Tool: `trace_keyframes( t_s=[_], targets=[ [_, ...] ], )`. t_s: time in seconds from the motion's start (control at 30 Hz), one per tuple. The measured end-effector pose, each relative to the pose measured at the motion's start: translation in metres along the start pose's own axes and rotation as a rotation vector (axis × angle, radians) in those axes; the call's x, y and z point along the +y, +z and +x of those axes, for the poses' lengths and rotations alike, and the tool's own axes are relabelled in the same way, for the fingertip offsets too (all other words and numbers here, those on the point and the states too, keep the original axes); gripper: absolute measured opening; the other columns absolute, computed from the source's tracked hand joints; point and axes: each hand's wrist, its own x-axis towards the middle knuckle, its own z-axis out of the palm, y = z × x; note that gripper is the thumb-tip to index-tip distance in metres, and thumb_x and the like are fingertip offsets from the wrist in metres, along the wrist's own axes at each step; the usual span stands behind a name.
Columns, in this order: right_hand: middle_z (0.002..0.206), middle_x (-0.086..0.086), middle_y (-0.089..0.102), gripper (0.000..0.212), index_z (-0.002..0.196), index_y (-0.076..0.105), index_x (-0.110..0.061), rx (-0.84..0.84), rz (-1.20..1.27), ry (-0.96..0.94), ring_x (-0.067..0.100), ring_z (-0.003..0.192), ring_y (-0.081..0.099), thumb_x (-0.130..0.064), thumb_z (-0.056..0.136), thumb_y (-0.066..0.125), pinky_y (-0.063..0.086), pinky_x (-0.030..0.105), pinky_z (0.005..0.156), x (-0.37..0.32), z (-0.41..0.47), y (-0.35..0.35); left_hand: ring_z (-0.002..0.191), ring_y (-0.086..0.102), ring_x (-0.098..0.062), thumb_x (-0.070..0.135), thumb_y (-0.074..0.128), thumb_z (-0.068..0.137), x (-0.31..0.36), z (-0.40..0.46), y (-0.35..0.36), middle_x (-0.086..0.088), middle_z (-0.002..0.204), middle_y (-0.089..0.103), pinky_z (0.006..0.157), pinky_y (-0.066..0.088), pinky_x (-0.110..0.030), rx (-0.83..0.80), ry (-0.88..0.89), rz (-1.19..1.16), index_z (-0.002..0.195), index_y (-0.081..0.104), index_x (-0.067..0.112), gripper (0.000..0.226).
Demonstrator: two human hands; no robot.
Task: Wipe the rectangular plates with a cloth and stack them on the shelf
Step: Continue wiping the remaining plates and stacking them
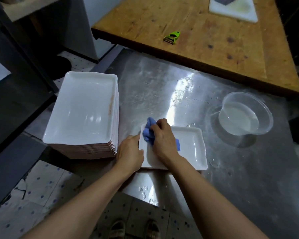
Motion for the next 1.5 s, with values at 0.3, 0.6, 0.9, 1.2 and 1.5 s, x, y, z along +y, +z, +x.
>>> trace_keyframes(
  t_s=[0.3, 0.6, 0.9, 1.2, 1.5],
  targets=[
    [0.099, 0.017, 0.058, 0.038, 0.096, 0.067, 0.001, -0.239, 0.146, -0.086, 0.03, 0.09, 0.052, -0.015, 0.068, 0.046, 0.037, 0.028, 0.074, 0.002, -0.01, -0.01, 0.086, 0.055, -0.032, 0.003, 0.05, 0.082, -0.013, 0.007, -0.002, -0.009, 0.087, 0.053, 0.067, 0.038, -0.03, -0.15, -0.057, -0.172, 0.105, 0.061, 0.014, 0.028],
    [0.12, 0.007, 0.053, 0.032, 0.111, 0.067, -0.013, -0.327, 0.082, -0.184, 0.025, 0.106, 0.05, -0.001, 0.083, 0.056, 0.038, 0.036, 0.093, 0.001, -0.054, -0.022, 0.08, 0.064, -0.033, -0.003, 0.037, 0.079, -0.013, 0.006, -0.006, -0.01, 0.09, 0.065, 0.072, 0.057, -0.049, -0.189, -0.139, -0.441, 0.104, 0.065, 0.029, 0.05],
    [0.127, 0.008, 0.048, 0.032, 0.11, 0.066, -0.013, -0.26, 0.011, -0.129, 0.032, 0.106, 0.05, -0.006, 0.082, 0.052, 0.044, 0.037, 0.087, 0.011, -0.076, -0.02, 0.106, 0.057, -0.034, 0.016, 0.047, 0.091, 0.002, 0.01, -0.002, -0.015, 0.114, 0.064, 0.086, 0.045, -0.034, -0.082, -0.16, -0.124, 0.114, 0.064, 0.012, 0.029],
    [0.112, 0.004, 0.052, 0.027, 0.097, 0.068, -0.011, -0.088, -0.014, 0.094, 0.027, 0.093, 0.056, 0.001, 0.079, 0.052, 0.035, 0.028, 0.07, 0.06, -0.096, -0.046, 0.099, 0.059, -0.033, 0.008, 0.056, 0.078, 0.002, 0.009, 0.011, -0.01, 0.107, 0.067, 0.085, 0.049, -0.037, -0.045, -0.117, -0.041, 0.118, 0.063, 0.019, 0.042],
    [0.083, -0.005, 0.057, 0.017, 0.096, 0.057, -0.009, 0.096, -0.044, 0.312, 0.014, 0.079, 0.056, -0.017, 0.09, 0.043, 0.036, 0.022, 0.061, 0.078, -0.05, -0.055, 0.087, 0.059, -0.033, -0.001, 0.053, 0.075, -0.002, 0.013, 0.017, -0.012, 0.095, 0.068, 0.073, 0.046, -0.032, -0.02, -0.055, -0.07, 0.111, 0.066, 0.012, 0.041]
  ],
)
